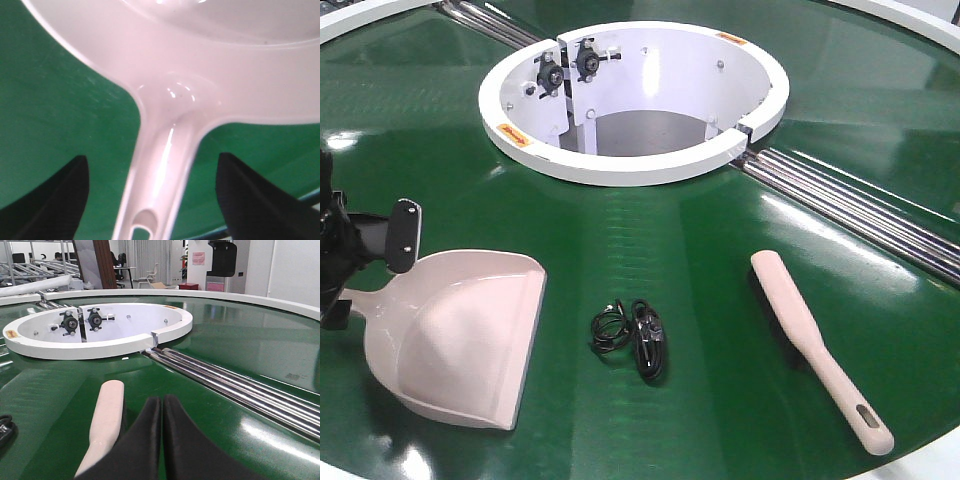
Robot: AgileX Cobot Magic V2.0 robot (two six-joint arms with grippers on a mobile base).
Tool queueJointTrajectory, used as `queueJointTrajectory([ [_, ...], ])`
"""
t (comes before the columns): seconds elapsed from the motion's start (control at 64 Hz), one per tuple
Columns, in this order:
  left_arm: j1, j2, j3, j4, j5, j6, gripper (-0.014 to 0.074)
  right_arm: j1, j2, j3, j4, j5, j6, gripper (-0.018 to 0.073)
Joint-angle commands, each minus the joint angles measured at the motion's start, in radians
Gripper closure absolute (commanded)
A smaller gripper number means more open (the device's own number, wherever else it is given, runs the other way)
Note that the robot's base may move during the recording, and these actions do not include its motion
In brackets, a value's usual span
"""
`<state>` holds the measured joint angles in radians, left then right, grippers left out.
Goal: Clean and inspect green conveyor with broom and dustpan
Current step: 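Close the left gripper on the dustpan handle and hold it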
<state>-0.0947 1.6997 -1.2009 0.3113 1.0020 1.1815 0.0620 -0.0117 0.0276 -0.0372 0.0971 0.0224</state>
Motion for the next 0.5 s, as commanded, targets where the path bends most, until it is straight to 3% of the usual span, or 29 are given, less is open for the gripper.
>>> queueJointTrajectory([
  [0.0, 0.0, -0.015, -0.027, 0.024, -0.021, 0.003, 0.0089, 0.0, -0.01, 0.003, -0.002, -0.076, -0.012, 0.0568],
  [0.297, 0.0, 0.022, -0.027, 0.065, -0.024, 0.032, 0.0124, 0.0, -0.01, 0.003, -0.002, -0.076, -0.012, 0.0568],
  [0.359, 0.0, 0.022, -0.027, 0.065, -0.015, 0.059, 0.017, 0.0, -0.01, 0.003, -0.002, -0.076, -0.012, 0.0568],
  [0.484, 0.0, 0.022, -0.027, 0.057, -0.005, 0.096, 0.0364, 0.0, -0.01, 0.003, -0.002, -0.076, -0.012, 0.0568],
])
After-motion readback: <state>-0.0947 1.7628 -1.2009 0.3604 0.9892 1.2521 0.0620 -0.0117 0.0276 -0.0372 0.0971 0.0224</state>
